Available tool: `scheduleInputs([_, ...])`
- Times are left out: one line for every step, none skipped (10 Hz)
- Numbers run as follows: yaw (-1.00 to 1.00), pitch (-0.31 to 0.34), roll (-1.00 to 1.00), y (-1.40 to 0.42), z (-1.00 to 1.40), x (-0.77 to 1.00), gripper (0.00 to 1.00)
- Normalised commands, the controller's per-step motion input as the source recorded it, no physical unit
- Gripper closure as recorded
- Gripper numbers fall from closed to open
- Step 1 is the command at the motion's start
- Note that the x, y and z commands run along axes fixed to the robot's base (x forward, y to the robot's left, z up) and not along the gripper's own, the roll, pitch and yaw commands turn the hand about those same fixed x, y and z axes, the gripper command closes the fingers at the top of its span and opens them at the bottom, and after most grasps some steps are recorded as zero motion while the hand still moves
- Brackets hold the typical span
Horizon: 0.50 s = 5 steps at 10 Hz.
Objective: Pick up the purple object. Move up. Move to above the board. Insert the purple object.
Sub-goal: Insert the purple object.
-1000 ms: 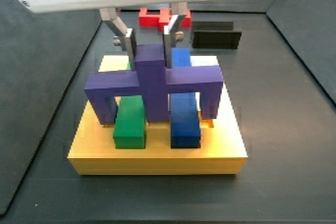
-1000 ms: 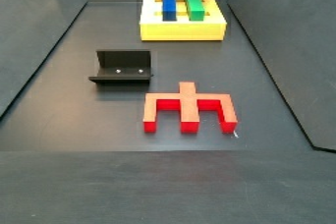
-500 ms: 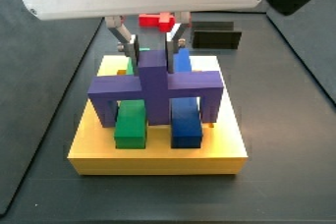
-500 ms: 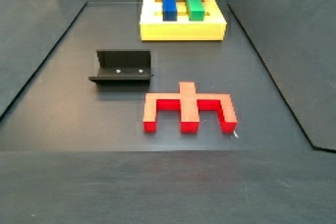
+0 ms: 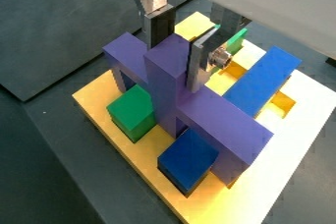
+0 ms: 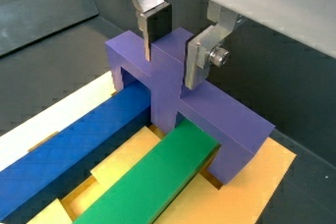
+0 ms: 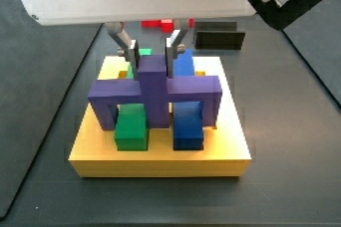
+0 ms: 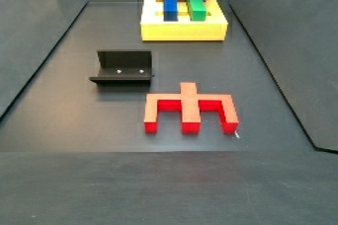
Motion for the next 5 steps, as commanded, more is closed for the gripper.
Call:
scheduleInputs([0.05, 0.0, 0.05, 0.0, -0.11, 0.0, 1.0])
scheduleInputs([0.04, 0.0, 0.04, 0.0, -0.09, 0.0, 1.0])
scheduleInputs([0.03, 0.0, 0.01, 0.0, -0.09, 0.0, 1.0])
scheduleInputs([0.0, 0.0, 0.01, 0.0, -0.09, 0.07, 1.0])
scheduleInputs([0.0, 0.0, 0.03, 0.0, -0.11, 0.13, 1.0])
